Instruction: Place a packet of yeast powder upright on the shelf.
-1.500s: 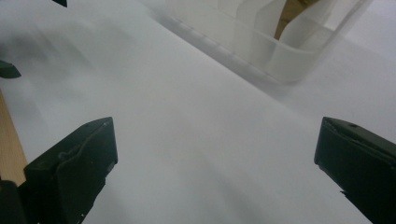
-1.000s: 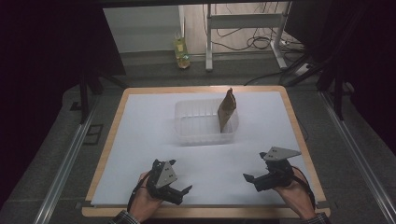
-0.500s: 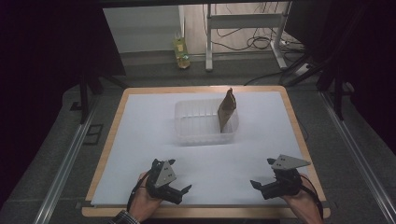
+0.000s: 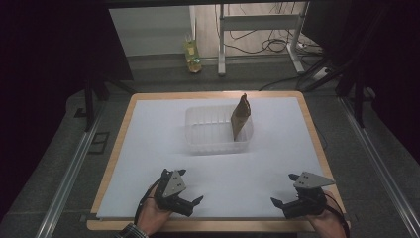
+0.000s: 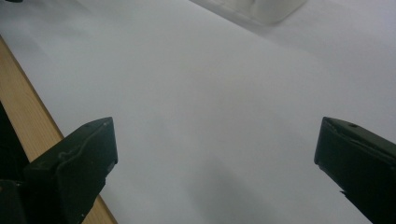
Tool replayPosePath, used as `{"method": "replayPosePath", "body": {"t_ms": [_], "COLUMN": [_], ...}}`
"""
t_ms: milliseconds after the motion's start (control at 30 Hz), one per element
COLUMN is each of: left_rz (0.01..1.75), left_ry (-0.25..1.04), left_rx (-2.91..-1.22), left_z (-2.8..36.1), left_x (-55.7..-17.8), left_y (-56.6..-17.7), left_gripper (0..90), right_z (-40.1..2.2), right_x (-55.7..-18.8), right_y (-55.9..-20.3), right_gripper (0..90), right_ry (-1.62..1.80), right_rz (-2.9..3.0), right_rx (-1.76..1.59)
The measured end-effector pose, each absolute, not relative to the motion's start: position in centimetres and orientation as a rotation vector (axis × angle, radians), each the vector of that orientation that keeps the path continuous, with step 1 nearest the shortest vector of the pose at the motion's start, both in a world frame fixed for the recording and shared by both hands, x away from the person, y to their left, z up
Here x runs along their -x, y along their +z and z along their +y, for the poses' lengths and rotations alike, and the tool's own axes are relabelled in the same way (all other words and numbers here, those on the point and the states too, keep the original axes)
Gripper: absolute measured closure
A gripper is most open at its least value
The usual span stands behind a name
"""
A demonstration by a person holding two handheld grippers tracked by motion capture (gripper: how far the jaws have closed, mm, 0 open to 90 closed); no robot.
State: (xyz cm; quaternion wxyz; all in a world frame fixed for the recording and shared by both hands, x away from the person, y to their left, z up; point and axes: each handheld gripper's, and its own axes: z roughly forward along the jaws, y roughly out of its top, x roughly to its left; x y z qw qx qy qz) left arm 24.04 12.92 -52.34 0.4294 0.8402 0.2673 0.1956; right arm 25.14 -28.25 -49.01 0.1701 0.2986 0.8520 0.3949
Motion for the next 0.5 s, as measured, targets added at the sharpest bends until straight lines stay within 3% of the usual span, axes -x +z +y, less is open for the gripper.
{"method": "replayPosePath", "body": {"t_ms": [500], "left_rz": [0.678], "left_ry": [0.446], "left_rx": [-2.090], "left_z": [12.9], "left_x": [-24.3], "left_y": [-52.5], "left_gripper": [0.0], "right_z": [-29.7], "right_x": [-24.7], "right_y": [-50.3], "right_gripper": [0.0], "right_ry": [1.054], "right_rz": [2.435], "right_rx": [-0.887]}}
